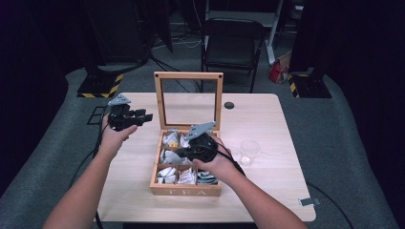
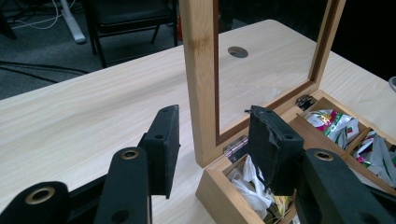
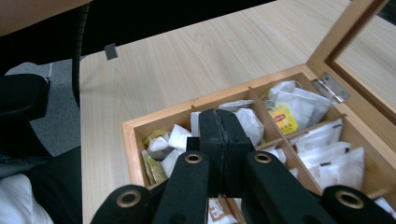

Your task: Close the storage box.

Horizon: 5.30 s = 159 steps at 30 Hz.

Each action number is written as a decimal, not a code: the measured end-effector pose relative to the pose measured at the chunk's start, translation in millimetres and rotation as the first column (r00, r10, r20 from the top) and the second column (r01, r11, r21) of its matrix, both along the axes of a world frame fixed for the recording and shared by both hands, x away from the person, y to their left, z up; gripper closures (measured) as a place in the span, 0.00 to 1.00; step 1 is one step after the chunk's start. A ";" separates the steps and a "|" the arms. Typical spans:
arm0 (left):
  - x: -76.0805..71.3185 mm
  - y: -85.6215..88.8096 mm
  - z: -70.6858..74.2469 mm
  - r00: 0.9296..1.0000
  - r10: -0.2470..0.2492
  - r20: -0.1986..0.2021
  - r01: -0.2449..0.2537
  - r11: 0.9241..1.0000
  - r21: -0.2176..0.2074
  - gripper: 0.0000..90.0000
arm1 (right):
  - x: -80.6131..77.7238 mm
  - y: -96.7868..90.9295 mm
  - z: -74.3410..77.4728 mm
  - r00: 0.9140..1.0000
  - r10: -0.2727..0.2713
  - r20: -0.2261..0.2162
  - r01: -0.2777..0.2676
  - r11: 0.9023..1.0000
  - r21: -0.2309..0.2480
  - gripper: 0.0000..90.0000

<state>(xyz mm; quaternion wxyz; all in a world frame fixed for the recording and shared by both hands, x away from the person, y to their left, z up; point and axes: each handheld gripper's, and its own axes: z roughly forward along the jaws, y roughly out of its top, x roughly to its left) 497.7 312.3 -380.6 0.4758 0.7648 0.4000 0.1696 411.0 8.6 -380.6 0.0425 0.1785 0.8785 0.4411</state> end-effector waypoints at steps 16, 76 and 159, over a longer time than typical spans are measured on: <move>0.9 -0.6 0.8 1.000 -0.004 0.000 0.004 1.000 0.010 0.60 | 10.3 -42.6 9.6 0.995 -0.101 0.025 0.101 0.995 0.004 1.00; -0.8 -0.9 0.7 1.000 0.008 0.000 -0.008 1.000 0.012 0.60 | 16.9 -181.6 32.5 0.902 -0.418 0.103 0.420 0.908 0.008 1.00; -3.0 7.9 0.1 1.000 0.024 -0.001 -0.024 1.000 0.012 0.59 | 24.7 -181.5 -20.1 0.894 -0.447 0.040 0.449 0.890 -0.078 0.91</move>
